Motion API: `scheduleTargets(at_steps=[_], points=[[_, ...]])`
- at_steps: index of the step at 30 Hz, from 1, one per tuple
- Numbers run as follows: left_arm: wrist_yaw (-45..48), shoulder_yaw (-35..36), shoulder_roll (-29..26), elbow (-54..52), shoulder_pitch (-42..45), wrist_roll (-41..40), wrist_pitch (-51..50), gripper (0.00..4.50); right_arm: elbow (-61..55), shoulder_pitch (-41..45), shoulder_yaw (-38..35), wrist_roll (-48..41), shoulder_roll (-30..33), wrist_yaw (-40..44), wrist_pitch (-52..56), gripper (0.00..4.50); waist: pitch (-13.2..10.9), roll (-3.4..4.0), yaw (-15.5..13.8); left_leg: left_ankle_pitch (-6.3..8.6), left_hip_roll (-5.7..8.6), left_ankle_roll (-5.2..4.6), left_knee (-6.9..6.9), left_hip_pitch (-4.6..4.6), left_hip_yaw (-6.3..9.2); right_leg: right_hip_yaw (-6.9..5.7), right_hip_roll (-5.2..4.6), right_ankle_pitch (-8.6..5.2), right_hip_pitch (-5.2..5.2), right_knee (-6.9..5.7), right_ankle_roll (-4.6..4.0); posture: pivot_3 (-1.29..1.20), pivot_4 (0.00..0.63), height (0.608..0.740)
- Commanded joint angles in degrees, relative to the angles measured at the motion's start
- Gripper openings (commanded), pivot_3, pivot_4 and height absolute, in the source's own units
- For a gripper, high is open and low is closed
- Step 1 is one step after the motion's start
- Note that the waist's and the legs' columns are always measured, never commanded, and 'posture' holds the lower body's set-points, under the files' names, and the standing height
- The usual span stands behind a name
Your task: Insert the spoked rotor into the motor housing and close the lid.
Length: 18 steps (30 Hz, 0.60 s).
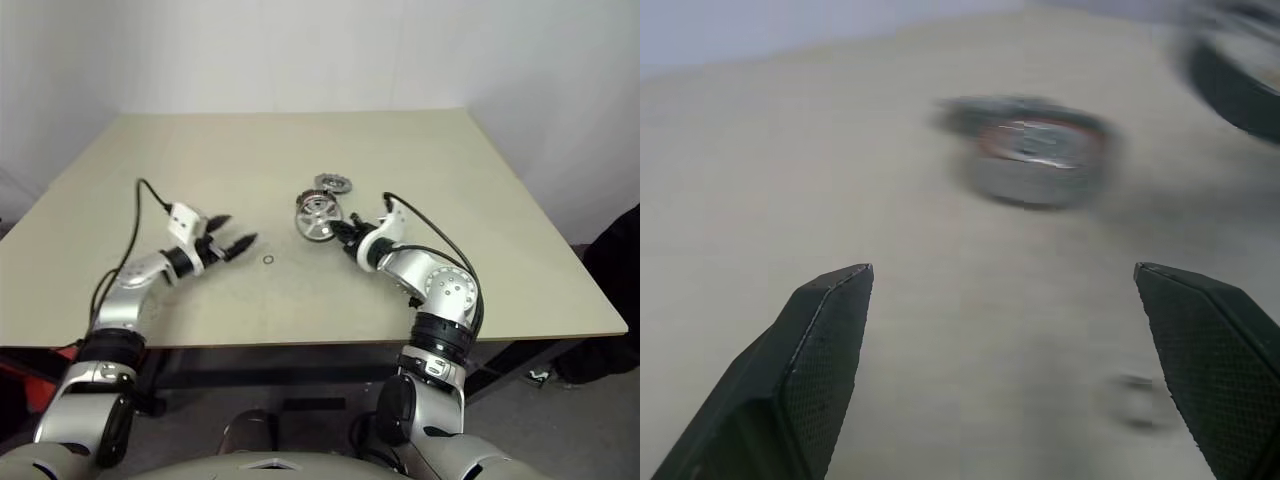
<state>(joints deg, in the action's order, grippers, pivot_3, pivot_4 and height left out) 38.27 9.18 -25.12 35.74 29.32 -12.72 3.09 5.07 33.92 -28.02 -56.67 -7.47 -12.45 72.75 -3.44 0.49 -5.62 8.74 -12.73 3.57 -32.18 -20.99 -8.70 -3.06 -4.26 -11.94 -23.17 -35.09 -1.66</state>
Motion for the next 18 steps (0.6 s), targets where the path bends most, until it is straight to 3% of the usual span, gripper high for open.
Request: scheduleTargets(at_steps=[1,9,14,18], points=[[-5.6,4.4,-3.3,4.4,2.8,0.8,5.3,4.42,-0.4,1.6,5.1,-2.9,-4.9,1.4,4.4,0.32,0.0,0.0,0.0,-0.04,0.01,0.08,0.0,-0.02,0.01,0.0,0.0,0.0,0.0,0.03,0.01,0.0,0.0,0.74],[-6.2,3.7,-2.5,1.8,-0.1,1.3,7.0,4.42,-4.7,-2.5,13.3,-4.8,2.4,5.8,18.5,0.32,0.0,-0.04,-1.6,-0.02,0.02,0.06,0.05,-0.14,0.06,-0.01,-0.03,0.01,0.02,0.18,0.02,0.0,0.0,0.74],[-5.7,2.9,-1.6,-0.4,-1.3,1.2,6.0,4.42,-6.8,-6.3,18.6,-6.2,8.3,7.0,19.7,0.32,0.0,-0.1,-2.1,-0.05,0.02,0.1,0.02,-0.11,0.07,-0.01,-0.04,0.01,0.09,0.2,0.08,0.0,0.0,0.74],[-5.3,2.6,-1.4,-1.8,-2.1,1.0,5.2,4.42,-5.6,-6.2,17.7,-3.5,8.8,7.4,19.7,0.32,0.0,-0.11,-2.0,-0.15,-0.01,0.28,0.04,0.0,0.07,-0.01,-0.03,0.02,0.09,0.14,0.11,0.0,0.0,0.74]])
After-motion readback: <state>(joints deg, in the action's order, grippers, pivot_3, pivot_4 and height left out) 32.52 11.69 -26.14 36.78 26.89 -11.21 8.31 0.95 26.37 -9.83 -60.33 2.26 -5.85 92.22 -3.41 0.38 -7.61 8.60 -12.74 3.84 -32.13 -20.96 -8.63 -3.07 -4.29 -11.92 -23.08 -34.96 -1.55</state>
